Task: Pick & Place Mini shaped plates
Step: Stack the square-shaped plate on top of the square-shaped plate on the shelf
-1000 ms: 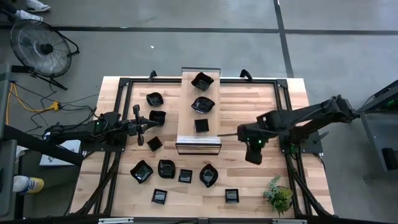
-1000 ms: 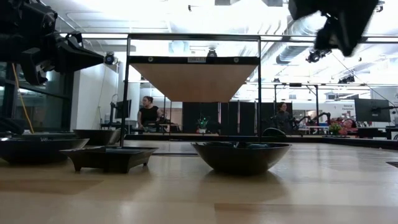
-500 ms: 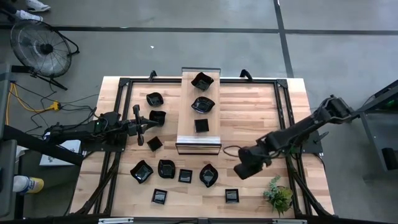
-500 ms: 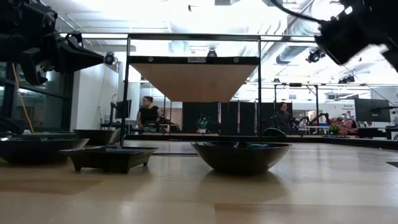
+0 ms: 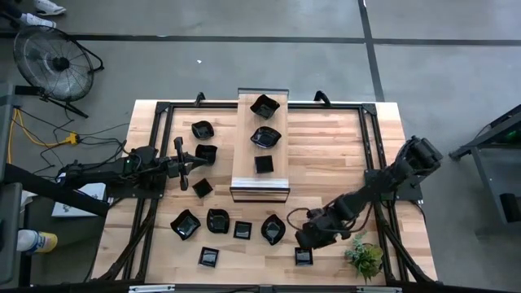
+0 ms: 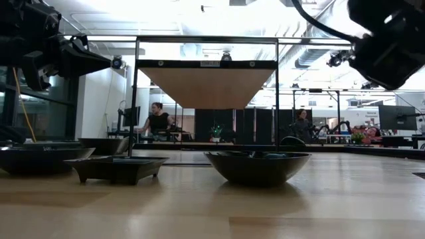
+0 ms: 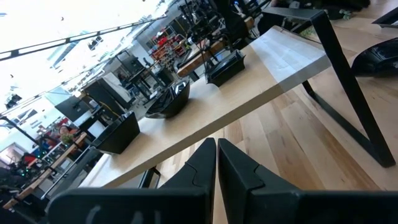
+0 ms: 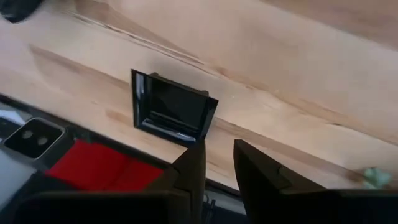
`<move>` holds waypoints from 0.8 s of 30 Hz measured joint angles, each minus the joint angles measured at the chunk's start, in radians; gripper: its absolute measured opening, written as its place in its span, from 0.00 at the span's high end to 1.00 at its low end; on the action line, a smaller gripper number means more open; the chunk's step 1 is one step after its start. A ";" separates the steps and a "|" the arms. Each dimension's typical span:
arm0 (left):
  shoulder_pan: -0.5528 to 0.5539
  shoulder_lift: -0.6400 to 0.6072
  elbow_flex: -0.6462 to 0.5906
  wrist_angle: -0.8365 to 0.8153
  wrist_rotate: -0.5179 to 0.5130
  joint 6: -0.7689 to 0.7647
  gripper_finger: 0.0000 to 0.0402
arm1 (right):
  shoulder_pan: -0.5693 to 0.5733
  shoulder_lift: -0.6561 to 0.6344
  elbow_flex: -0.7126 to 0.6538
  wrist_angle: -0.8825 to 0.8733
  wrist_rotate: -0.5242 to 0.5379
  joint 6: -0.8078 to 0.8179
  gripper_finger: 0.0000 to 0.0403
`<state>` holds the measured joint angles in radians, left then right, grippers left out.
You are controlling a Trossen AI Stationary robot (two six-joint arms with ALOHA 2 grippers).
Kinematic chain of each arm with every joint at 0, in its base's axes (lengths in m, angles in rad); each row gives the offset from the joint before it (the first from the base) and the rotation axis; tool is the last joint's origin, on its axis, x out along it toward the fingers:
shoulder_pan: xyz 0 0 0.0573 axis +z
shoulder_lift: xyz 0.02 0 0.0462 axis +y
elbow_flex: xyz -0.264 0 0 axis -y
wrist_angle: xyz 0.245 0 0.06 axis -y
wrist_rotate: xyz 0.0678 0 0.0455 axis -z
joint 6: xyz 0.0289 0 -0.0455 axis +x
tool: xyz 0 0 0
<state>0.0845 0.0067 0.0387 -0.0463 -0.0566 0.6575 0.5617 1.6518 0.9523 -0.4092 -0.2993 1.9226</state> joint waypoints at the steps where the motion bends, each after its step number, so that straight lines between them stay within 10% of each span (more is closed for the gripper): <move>1: 0.000 0.000 0.000 0.000 0.000 0.000 0.97 | 0.004 0.016 0.004 0.011 -0.001 0.013 0.81; 24: 0.000 0.000 0.000 0.000 0.000 0.000 0.97 | 0.110 0.117 0.056 0.048 0.134 0.198 0.65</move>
<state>0.0845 0.0065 0.0389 -0.0463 -0.0566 0.6575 0.6716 1.7683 1.0080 -0.3614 -0.1650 2.1204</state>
